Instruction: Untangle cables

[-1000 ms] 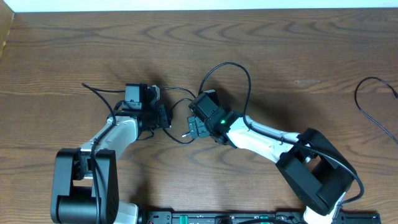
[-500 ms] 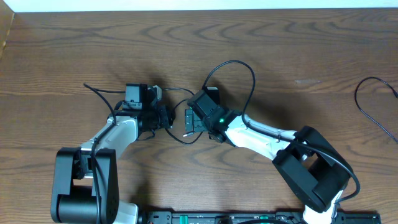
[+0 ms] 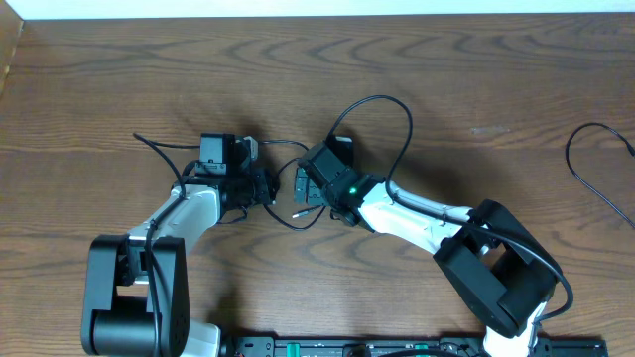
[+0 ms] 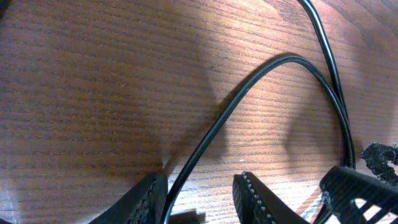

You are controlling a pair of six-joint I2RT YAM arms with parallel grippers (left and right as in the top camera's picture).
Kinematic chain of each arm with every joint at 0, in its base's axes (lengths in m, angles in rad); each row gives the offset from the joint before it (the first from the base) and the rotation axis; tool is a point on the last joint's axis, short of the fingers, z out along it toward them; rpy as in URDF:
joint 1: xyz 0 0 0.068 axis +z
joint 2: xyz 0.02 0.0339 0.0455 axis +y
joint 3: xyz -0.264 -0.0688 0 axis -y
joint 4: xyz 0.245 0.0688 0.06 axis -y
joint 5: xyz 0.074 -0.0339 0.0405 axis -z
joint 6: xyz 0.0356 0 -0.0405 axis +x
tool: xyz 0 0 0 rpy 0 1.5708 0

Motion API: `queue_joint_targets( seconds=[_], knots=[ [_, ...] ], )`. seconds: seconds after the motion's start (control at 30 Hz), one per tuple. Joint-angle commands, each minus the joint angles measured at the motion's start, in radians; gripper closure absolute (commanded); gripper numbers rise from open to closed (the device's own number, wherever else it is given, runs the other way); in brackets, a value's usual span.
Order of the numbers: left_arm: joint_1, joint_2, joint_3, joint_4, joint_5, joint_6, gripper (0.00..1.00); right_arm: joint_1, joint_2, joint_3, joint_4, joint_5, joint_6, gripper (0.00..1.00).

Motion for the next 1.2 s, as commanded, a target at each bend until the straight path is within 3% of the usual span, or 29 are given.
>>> queue_joint_targets(
  seconds=[0.0, 0.4, 0.6, 1.17],
  knots=[
    [0.003, 0.013, -0.007, -0.003, 0.017, -0.003, 0.60, 0.000, 0.064, -0.030, -0.023, -0.067, 0.122, 0.01],
    [0.002, 0.013, -0.007, 0.002, 0.042, -0.006, 0.60, 0.000, 0.088, -0.030, 0.022, -0.080, 0.418, 0.01],
    [0.003, 0.013, -0.007, 0.001, 0.043, -0.010, 0.60, 0.000, 0.149, -0.030, 0.113, -0.166, 0.458, 0.01],
    [0.003, 0.013, -0.007, 0.001, 0.043, -0.009, 0.60, -0.003, 0.185, -0.030, 0.145, -0.180, 0.499, 0.01]
  ],
)
